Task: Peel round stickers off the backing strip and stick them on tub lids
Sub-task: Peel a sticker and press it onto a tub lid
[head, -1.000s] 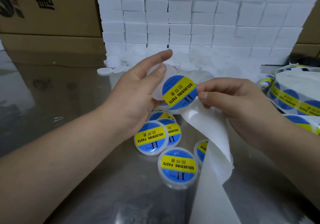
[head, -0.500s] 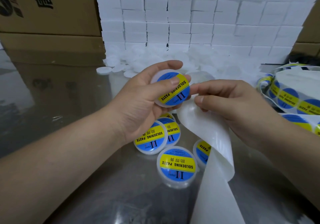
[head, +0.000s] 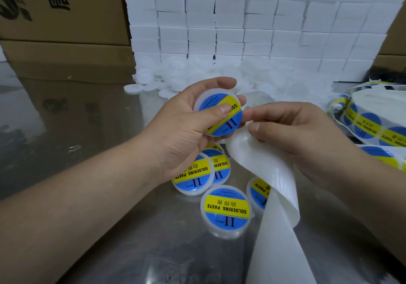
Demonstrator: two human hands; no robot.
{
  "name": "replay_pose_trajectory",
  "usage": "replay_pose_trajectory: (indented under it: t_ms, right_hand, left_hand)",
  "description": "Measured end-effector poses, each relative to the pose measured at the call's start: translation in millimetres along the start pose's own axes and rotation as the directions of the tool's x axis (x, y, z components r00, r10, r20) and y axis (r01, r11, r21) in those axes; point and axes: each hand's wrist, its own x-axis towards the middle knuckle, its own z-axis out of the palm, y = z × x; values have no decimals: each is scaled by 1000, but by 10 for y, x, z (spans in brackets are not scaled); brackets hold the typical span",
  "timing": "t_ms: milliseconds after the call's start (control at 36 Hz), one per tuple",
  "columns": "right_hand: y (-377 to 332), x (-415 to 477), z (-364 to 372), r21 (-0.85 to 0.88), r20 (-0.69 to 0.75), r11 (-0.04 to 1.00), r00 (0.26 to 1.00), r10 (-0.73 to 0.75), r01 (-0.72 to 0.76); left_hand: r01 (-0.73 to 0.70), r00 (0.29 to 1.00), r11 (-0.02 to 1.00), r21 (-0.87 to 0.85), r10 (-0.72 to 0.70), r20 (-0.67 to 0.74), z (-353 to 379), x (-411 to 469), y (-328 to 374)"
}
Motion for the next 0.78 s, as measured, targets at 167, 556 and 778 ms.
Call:
replay_pose_trajectory:
  t_ms: [167, 556, 778]
  right_hand:
    - [10, 3, -6, 3, 18, 1000, 1000, -9, 9]
    - [53, 17, -10, -93, -21, 996, 1000, 14, -16]
    - [102, 70, -59, -298, -123, 954, 992, -31, -7]
  left_hand:
    - [-3, 1000, 1000, 28, 4, -15, 15, -8, 9]
    - [-96, 992, 965, 245, 112, -55, 28, -37, -12]
    - [-204, 959, 909, 364, 259, -111, 121, -90, 28]
